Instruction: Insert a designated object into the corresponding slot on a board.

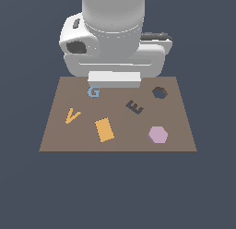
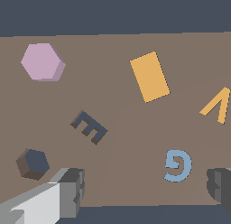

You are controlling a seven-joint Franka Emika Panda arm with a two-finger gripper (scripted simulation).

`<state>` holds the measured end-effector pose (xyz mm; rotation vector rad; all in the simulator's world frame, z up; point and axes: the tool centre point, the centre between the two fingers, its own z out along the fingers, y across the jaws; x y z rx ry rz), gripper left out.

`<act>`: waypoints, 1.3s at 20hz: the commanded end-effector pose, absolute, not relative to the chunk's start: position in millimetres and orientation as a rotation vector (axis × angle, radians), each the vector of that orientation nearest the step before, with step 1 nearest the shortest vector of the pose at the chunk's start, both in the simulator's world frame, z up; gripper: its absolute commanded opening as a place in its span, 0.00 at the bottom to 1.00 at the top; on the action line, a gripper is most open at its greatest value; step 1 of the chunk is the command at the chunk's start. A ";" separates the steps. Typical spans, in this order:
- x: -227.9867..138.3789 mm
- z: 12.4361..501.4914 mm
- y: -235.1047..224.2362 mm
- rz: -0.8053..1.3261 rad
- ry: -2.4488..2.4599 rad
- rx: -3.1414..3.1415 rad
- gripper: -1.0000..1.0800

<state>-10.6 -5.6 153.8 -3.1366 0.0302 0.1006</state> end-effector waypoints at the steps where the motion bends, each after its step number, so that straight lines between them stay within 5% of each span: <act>1: -10.6 153.8 -5.7 0.101 0.030 -3.137 0.96; 26: -7.4 129.3 40.1 0.080 0.600 -3.080 0.96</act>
